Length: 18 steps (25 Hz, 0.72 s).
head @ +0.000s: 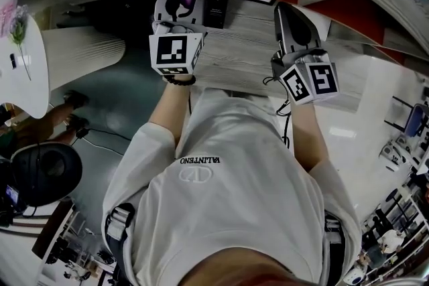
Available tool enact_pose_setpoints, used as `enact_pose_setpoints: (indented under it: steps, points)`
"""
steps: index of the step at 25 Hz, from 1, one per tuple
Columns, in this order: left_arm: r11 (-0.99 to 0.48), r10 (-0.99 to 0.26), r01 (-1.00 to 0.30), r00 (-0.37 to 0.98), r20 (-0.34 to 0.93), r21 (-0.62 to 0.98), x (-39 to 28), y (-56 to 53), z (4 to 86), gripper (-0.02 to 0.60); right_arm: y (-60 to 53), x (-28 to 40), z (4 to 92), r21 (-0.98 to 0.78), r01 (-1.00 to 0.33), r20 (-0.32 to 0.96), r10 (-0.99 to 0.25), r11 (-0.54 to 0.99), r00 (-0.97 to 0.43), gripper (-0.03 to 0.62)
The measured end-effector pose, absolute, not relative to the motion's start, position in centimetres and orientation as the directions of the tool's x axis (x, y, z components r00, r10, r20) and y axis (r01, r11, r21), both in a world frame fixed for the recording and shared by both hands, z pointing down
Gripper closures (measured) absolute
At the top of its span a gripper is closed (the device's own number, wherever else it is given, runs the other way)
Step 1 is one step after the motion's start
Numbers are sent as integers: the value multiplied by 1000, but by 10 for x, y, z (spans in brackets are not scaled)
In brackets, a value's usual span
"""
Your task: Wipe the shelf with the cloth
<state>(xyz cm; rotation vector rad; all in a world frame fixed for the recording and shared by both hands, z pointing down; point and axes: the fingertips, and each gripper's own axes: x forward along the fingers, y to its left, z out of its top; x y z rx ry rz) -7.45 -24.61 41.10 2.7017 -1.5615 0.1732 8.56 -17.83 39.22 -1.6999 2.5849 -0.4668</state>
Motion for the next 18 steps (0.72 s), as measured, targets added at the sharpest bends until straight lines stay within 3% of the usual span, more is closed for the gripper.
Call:
enact_pose_setpoints:
  steps: [18]
  points:
    - [-545,-835,-837,538,113,-47,-23,-233,410,492,-166,113,392,-265,-892,145,-900,365,-411,595]
